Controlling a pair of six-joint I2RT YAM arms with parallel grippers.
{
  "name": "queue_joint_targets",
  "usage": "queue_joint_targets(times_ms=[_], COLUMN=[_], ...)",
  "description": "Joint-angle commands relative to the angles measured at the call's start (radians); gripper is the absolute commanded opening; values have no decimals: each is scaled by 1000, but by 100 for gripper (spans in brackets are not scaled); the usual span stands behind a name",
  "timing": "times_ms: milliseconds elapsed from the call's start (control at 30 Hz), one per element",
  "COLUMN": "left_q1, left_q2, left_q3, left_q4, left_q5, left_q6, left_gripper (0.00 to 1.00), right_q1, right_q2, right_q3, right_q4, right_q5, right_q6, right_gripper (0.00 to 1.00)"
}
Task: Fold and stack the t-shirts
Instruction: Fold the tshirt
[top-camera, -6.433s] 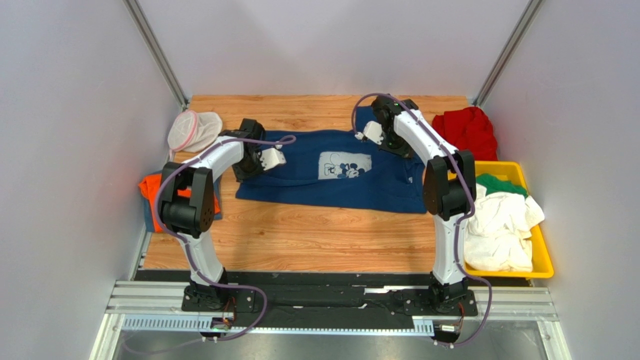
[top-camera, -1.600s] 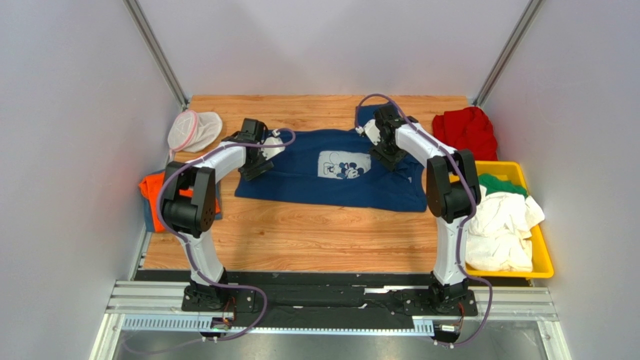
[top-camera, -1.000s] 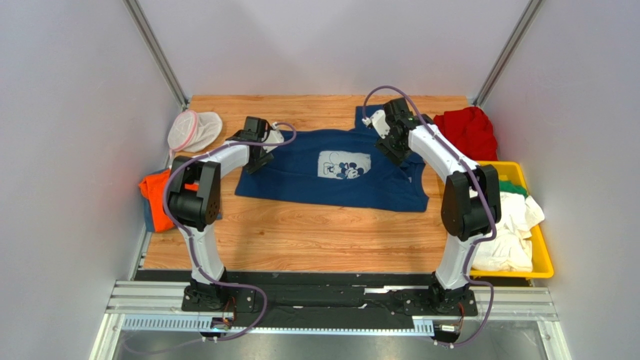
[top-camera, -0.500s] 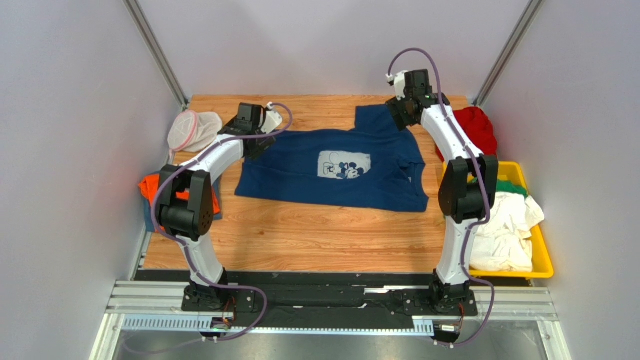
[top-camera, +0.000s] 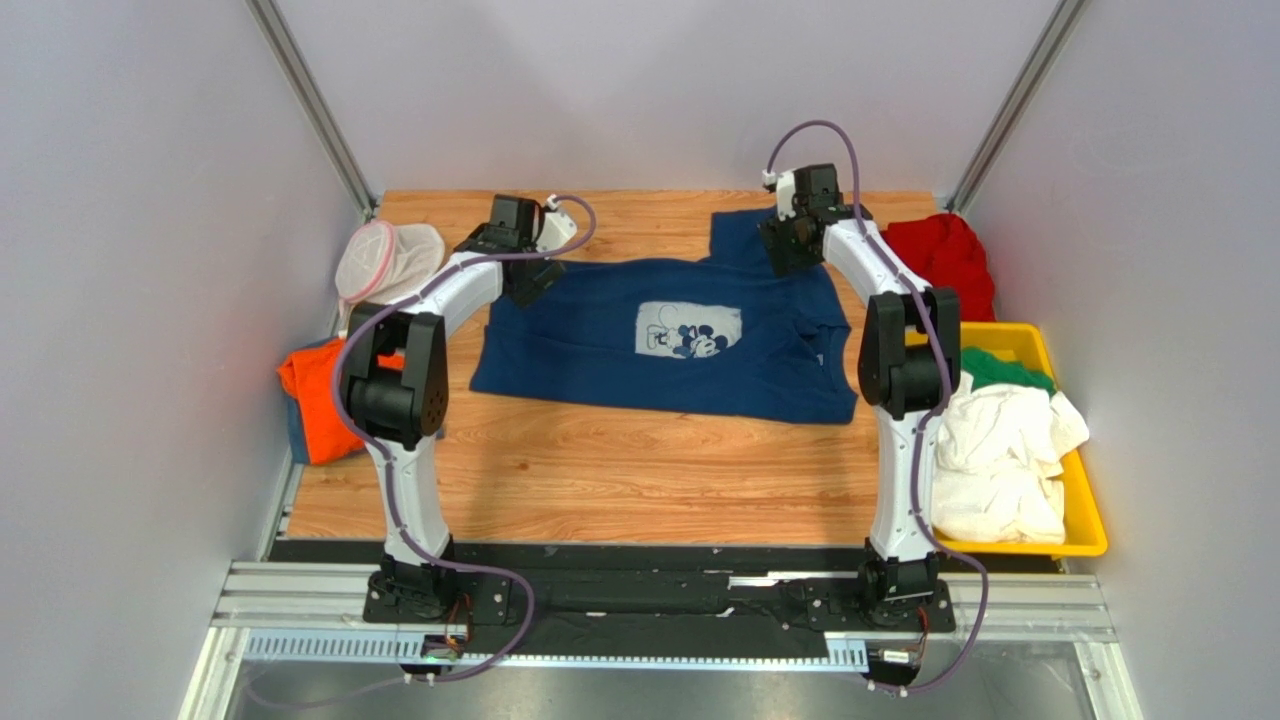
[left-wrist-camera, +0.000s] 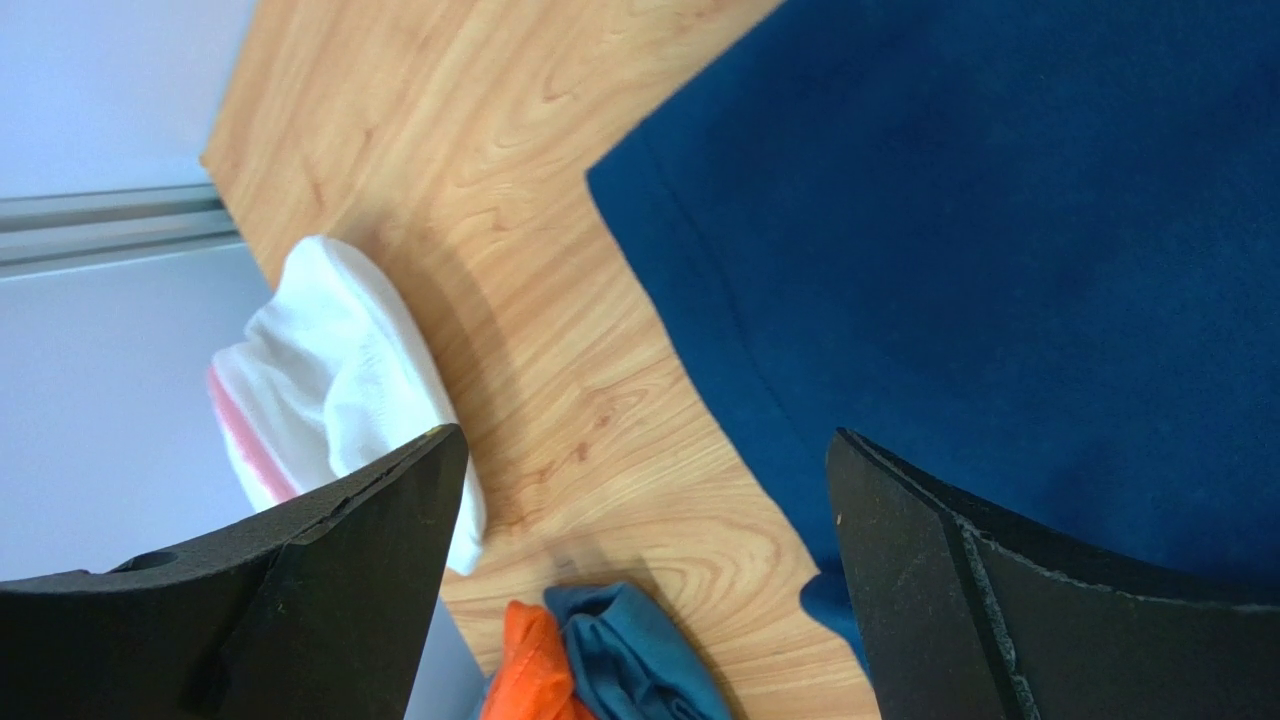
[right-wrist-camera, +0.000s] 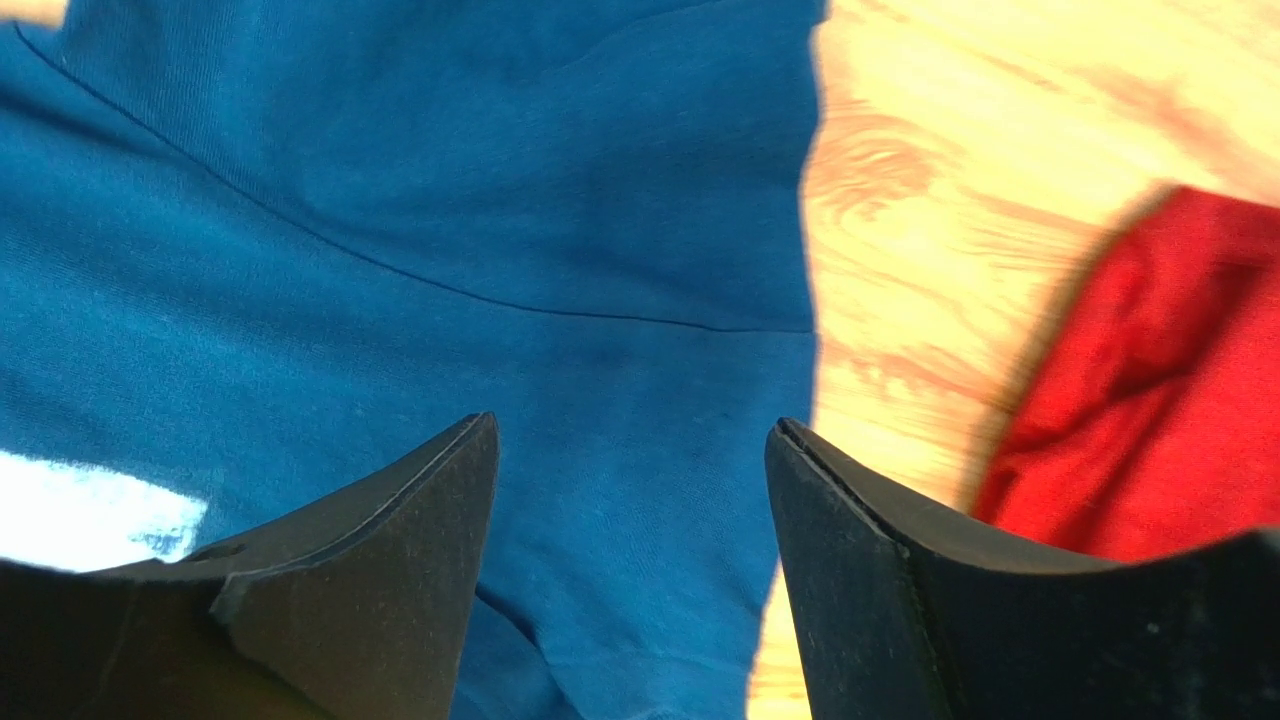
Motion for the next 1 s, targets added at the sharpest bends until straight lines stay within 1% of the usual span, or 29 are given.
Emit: queue_joint_targets(times_ms=[0, 167, 200, 400, 533, 667, 800, 967], left_q1=[-3, -3, -3, -4, -11, -24, -47, -63], left_q2=[12, -9, -17, -100, -156, -201, -202, -181], left_q3=[23, -12, -19, -75, -140, -199, -255, -261], left_q4=[4, 10, 10, -40, -65, -105, -117, -123], left_q5=[28, 31, 32, 78, 110, 129, 120, 127], left_q6=[-14, -19, -19, -36, -28, 9, 44, 55], left_gripper=[99, 98, 98, 98, 98, 98, 98, 98], right_q1=[4, 5, 5, 5, 11, 28, 47, 57], right_q2=[-67, -136, -169, -318, -425, -496, -533, -532], right_q3=[-76, -163, -185, -329, -395, -459, -547, -604], right_q4=[75, 80, 80, 91, 57, 10, -18, -7], right_q5=[-34, -34, -77, -125, -148, -171, -173, -162], right_q6=[18, 7, 4, 2, -10, -25, -53, -71], right_gripper=[71, 70, 70, 70, 70, 70, 70, 70])
